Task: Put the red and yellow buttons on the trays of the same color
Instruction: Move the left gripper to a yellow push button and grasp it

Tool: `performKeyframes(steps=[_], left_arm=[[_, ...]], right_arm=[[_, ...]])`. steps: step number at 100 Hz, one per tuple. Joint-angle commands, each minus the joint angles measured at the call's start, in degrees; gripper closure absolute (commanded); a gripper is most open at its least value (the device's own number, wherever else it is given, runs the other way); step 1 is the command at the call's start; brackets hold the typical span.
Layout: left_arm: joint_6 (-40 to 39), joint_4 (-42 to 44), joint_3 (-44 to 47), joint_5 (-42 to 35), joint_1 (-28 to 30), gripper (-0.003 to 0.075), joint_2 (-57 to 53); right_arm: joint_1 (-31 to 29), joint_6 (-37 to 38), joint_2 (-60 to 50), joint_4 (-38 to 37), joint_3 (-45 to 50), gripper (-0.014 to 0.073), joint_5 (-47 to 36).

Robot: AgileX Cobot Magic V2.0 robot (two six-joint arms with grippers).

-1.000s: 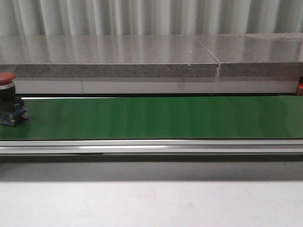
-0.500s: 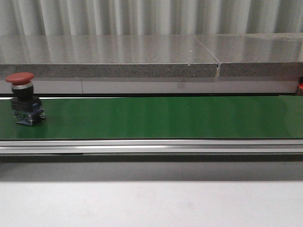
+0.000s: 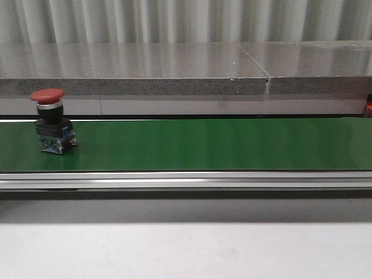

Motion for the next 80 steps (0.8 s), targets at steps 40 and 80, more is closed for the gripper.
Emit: performKeyframes(steps=[40, 80], left_arm=[[-0.3, -0.3, -1.8, -4.7, 0.1, 0.0031, -2.1], [-0.3, -0.8, -1.8, -3.3, 0.1, 0.013, -2.1]], right_arm=[[0.0, -0.4, -0.1, 0.3, -1.4, 0.0662, -3.8], [0.0, -0.4, -0.1, 0.3, -1.4, 0.0662, -3.8]])
